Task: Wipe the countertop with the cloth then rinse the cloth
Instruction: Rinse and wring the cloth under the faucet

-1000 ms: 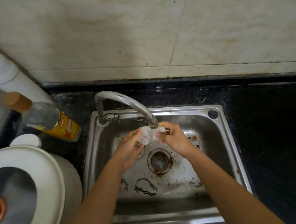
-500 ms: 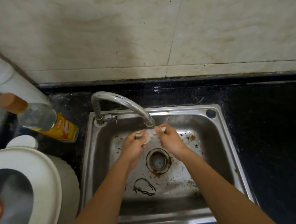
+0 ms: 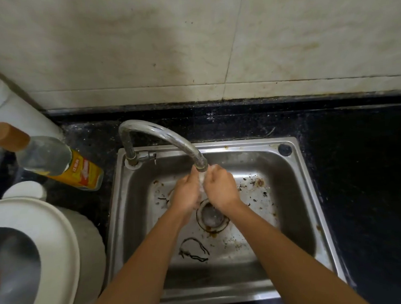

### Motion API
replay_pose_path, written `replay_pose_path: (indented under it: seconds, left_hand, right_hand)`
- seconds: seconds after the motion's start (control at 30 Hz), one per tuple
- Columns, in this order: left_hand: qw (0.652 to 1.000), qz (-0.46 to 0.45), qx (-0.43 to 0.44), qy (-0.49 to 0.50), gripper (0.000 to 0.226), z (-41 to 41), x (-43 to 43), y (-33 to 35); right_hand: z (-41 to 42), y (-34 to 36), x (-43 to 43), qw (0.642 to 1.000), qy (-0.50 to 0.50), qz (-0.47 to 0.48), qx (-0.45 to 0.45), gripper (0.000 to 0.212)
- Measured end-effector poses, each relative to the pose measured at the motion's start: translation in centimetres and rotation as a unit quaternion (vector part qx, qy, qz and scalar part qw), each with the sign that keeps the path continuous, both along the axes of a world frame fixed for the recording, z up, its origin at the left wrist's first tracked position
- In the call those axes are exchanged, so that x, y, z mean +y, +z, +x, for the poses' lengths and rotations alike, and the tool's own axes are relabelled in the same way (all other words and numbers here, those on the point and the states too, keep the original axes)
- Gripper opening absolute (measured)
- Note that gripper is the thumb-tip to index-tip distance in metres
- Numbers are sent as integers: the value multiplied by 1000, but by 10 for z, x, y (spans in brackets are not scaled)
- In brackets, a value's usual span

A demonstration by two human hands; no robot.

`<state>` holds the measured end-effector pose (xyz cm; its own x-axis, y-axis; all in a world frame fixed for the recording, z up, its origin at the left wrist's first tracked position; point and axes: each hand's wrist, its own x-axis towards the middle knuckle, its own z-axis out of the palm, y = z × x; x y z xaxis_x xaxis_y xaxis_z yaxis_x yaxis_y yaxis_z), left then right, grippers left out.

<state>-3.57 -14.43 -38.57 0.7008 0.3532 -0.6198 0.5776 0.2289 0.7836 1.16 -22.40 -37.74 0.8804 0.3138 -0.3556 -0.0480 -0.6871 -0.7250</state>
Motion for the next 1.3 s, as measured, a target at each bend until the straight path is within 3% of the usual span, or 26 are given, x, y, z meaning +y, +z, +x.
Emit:
replay_pose_path:
  seconds: [0.1,0.23,0.37,0.5,0.6,0.67,0.77,0.83,0.93,1.03,1.13,1.2,1.3]
  left_hand:
    - [999,-16,19,27,56,0,2,-3]
    - [1000,8,-13,8,41,-6,-4,-4]
    - [995,-88,-33,20,26,0,9,9]
    - [971,-222,28,82,2,-7,31,0]
    - [957,-266,67,98,26,-15,35,-8]
    - [954,-276,62,98,27,-14,32,-7]
    - [962,-257,12,96,17,-12,32,-5]
    - [963,-255,-19,89,21,-12,34,-4]
    - [975,-204,-36,79,26,-13,35,-6]
    - [985,-146,-40,81,27,-12,31,-7]
    - [989,-125,-35,70,18,-9,22,0]
    - [989,-131,-20,68,27,-5,16,4]
    - [992,-112,-1,58,45,1,11,3]
  right_hand:
    - [-10,-3,3,998,50,-33,-16,33]
    - [10,-3,-2,999,0,-45,18,48]
    - [14,-5,-5,994,-66,66,58,60]
    - [15,2,-20,974,-13,191,119,33]
    - [15,4,-29,959,53,232,153,21]
    - [15,2,-33,952,68,241,178,20]
    - [18,-6,-36,937,-2,281,209,31]
    - [23,-10,-37,895,-93,333,282,38]
    - [25,-12,-38,866,-96,327,365,39]
    - [22,-13,-33,904,-108,274,311,24]
    - [16,-10,-23,969,-58,206,121,12]
    - [7,-7,-15,986,-4,163,31,11]
    - [-8,-3,-5,994,57,90,-33,16]
